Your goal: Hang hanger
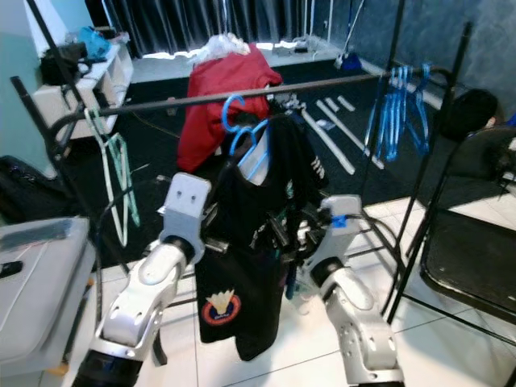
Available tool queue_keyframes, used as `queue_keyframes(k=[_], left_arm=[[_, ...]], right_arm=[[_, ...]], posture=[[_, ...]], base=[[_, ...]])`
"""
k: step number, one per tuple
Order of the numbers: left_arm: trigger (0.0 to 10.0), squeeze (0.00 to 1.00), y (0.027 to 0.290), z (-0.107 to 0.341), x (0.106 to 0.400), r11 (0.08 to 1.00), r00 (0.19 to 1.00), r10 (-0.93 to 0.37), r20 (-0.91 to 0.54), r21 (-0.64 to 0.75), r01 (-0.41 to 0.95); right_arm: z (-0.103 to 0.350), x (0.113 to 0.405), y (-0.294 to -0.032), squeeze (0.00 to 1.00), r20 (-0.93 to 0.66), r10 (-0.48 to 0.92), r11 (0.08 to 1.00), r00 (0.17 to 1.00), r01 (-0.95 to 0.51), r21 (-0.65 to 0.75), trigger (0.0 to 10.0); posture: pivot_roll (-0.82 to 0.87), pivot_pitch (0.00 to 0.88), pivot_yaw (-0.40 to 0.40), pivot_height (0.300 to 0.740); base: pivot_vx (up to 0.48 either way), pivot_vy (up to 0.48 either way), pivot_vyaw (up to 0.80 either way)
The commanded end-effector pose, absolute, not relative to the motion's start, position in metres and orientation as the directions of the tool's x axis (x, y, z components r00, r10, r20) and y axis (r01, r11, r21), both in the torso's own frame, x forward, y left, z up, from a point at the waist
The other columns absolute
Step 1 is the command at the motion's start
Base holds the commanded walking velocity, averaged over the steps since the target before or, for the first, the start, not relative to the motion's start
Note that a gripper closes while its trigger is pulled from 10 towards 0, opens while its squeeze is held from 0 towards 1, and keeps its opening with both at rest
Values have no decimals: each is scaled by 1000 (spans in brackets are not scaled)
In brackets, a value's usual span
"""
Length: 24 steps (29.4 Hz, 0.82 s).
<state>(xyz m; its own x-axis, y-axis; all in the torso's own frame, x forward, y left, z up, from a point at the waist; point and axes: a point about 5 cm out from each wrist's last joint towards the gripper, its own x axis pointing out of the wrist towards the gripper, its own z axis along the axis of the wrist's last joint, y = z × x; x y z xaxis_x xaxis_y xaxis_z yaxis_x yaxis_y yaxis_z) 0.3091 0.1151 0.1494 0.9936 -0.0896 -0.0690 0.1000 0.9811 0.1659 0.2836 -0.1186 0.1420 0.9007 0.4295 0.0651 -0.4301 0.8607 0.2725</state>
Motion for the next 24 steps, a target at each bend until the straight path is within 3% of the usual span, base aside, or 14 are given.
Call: queue_keyframes(k=[1,4,10,12,16,24], left_arm=[[10000,0,123,148,312,984,995,-32,-91,174,48],[10000,0,137,145,313,986,991,51,-120,162,-32],[10000,0,143,153,314,992,993,93,-73,94,-86],[10000,0,149,161,310,990,990,141,-7,27,-141],[10000,0,155,162,305,985,985,172,15,20,-172],[10000,0,179,130,290,960,943,279,-182,85,-268]], right_arm=[[140,284,-122,0,56,416,871,908,-416,262,10000],[140,284,-122,0,55,416,871,908,-415,262,10000],[140,284,-122,0,55,417,870,907,-416,263,10000],[141,283,-122,0,56,417,870,907,-417,264,10000],[141,283,-122,0,56,417,870,907,-416,264,10000],[141,283,-124,0,54,416,870,908,-415,266,10000]], posture=[[-106,0,48,731],[-104,0,49,731],[-105,0,49,731],[-105,0,49,731],[-105,0,49,731],[-92,0,37,731]], base=[[480,0,0],[480,0,0],[419,0,0],[0,0,0],[0,0,0],[0,0,0]])
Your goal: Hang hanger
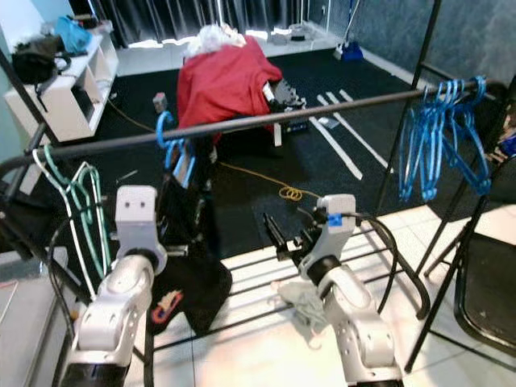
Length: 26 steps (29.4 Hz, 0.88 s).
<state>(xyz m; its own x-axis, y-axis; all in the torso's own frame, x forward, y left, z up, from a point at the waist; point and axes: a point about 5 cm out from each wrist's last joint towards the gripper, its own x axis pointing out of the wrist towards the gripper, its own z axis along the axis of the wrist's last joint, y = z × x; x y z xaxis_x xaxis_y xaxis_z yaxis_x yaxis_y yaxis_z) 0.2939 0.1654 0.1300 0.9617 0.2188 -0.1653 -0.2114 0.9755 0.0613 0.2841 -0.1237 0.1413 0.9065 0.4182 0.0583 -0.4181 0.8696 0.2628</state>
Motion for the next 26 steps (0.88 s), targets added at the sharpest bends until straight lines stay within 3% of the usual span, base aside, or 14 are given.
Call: queue_keyframes(k=[1,3,8,9,12,14,15,17,22,24,25,26], left_arm=[[10000,0,179,130,290,960,943,279,-182,85,-268],[10000,0,182,120,283,956,921,293,-258,93,-278],[10000,0,181,116,280,958,915,287,-284,95,-271],[10000,1000,173,111,275,976,924,217,-314,84,-200],[10000,1000,166,112,274,988,938,149,-312,92,-126],[10000,1000,152,126,273,991,971,-46,-234,114,74],[10000,1000,152,126,273,991,971,-46,-234,114,74],[10000,1000,145,141,268,966,967,-209,-143,123,226],[10000,1000,146,150,262,946,948,-307,-88,85,314],[10000,1000,170,159,254,950,950,-311,-19,-8,311],[10000,0,181,158,252,963,963,-268,-6,-43,267],[10000,0,189,156,251,971,973,-230,-5,-64,229]], right_arm=[[141,283,-124,0,54,416,870,908,-415,266,10000],[141,283,-125,0,52,417,870,907,-415,267,10000],[141,283,-125,0,52,418,869,907,-415,268,10000],[141,283,-125,0,51,417,870,907,-415,267,10000],[141,283,-125,0,50,417,870,907,-415,266,10000],[141,284,-126,0,49,417,871,908,-414,265,10000],[141,284,-126,0,49,417,871,908,-414,265,10000],[141,284,-126,0,49,417,871,908,-414,266,10000],[141,284,-126,0,49,416,871,908,-414,266,10000],[141,284,-126,0,49,416,870,908,-413,269,10000],[141,284,-126,0,49,416,870,908,-413,271,10000],[141,284,-127,0,49,416,869,908,-413,272,10000]], posture=[[-92,0,37,731],[-90,0,37,731],[-90,0,37,731],[-90,0,37,731],[-90,0,37,731],[-89,0,31,731],[-89,0,31,731],[-87,0,29,731],[-88,0,32,731],[-88,0,32,731],[-82,0,24,731],[-83,0,24,731]], base=[[0,0,0],[0,0,0],[0,0,0],[0,0,0],[0,0,0],[0,0,0],[0,0,0],[0,0,0],[0,0,0],[0,0,0],[-266,0,0],[-285,0,0]])
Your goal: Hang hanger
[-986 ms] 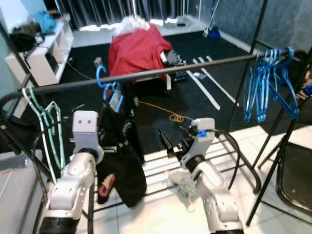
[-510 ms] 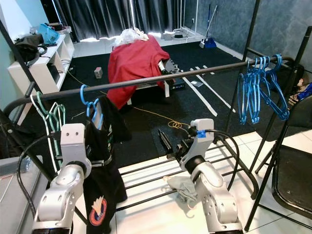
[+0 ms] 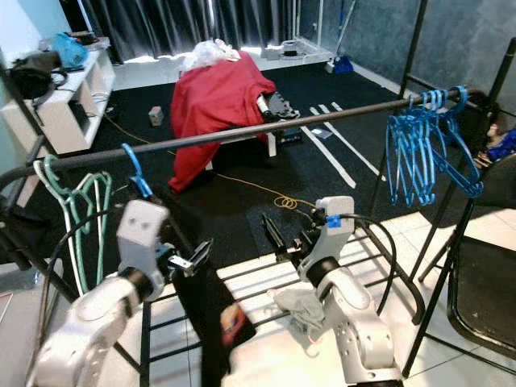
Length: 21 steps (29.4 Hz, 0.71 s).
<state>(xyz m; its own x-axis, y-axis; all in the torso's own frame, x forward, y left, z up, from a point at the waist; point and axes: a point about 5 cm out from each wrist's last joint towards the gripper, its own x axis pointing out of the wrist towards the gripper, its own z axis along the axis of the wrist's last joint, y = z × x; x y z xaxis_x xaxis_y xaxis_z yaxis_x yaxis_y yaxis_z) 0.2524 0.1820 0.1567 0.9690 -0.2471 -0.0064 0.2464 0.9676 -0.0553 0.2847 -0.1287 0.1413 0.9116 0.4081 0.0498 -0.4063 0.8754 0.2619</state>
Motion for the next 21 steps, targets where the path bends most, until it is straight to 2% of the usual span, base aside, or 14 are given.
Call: queue_keyframes(k=[1,9,13,21], left_arm=[[10000,0,192,153,250,976,978,-208,-9,-72,207],[10000,0,187,131,240,971,974,-219,-64,-115,211],[10000,0,173,127,229,926,934,-355,-51,-158,343],[10000,0,170,129,229,910,920,-389,-34,-167,379]], right_arm=[[141,284,-127,0,49,417,869,908,-413,273,10000],[142,284,-128,0,48,418,869,907,-414,272,10000],[141,283,-129,0,44,424,866,905,-419,271,10000],[142,283,-128,0,44,426,866,904,-421,269,10000]], posture=[[-83,0,24,731],[-82,0,21,731],[-75,0,16,731],[-75,0,19,731]], base=[[-356,0,0],[-364,0,0],[-354,0,0],[-340,0,0]])
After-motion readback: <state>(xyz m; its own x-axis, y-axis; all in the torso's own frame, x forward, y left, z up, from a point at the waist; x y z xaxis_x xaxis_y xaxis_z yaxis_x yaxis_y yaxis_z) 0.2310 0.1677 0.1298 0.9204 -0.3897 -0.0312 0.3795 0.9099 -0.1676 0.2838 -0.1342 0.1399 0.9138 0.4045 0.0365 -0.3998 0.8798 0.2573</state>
